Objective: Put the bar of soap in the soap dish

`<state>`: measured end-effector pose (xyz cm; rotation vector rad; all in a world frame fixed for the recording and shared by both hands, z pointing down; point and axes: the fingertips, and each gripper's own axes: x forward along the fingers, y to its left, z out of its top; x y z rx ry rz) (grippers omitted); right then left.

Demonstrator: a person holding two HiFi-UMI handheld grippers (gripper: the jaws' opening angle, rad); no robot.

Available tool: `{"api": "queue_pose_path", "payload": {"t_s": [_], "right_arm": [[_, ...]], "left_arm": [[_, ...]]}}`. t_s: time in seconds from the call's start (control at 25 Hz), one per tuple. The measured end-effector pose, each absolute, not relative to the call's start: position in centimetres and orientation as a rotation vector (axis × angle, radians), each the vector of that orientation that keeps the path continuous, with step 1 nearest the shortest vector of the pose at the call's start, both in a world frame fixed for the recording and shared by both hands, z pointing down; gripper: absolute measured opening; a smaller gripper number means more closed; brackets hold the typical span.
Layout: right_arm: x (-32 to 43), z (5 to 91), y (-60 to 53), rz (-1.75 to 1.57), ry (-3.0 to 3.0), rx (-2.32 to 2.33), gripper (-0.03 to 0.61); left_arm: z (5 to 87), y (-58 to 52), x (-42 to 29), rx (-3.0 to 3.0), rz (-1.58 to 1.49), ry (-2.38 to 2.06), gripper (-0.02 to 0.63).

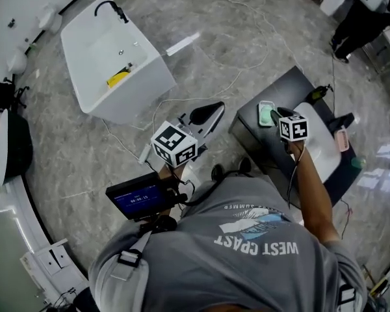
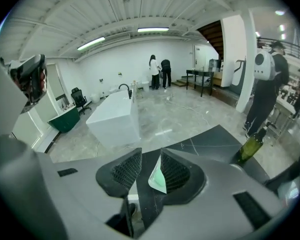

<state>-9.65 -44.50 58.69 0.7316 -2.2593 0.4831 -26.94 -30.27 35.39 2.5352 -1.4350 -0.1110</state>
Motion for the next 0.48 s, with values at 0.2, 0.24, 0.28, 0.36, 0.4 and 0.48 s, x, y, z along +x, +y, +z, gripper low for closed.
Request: {"api": "queue_pose_path", "payload": {"t_s": [0.2,0.24,0.28,0.36,0.4,0.48], "right_arm": [[-10.0,51.7,-44.8,0.463,-2.436,0.794,0.109],[-10.1,50.1,-45.0,0.458,-2.477,0.808,0.084],[-9.9,48.5,-45.0,0.449,-2.516,0.825,0.059],[-8.4,45.2,-44.0,0.425,-2.589,0.861,0.021],[-7.3,43.8,-43.2,0.416,-2.626,0.874,0.01],[-4.6,41.7,-41.6,0.401,-2.702,0.884,0.009]], "left_arm": [[35.2,-31.2,-26.5,2.592,-0.127,-1.391,0.006],[35.2,-31.7,-26.4,2.605,-0.125,-1.38,0.006],[35.1,-32.0,-26.0,2.618,-0.123,-1.369,0.006],[34.8,-31.9,-24.4,2.642,-0.118,-1.347,0.006],[34.7,-31.6,-23.3,2.652,-0.112,-1.337,0.006],[35.3,-31.2,-20.4,2.668,-0.091,-1.325,0.006]]}}
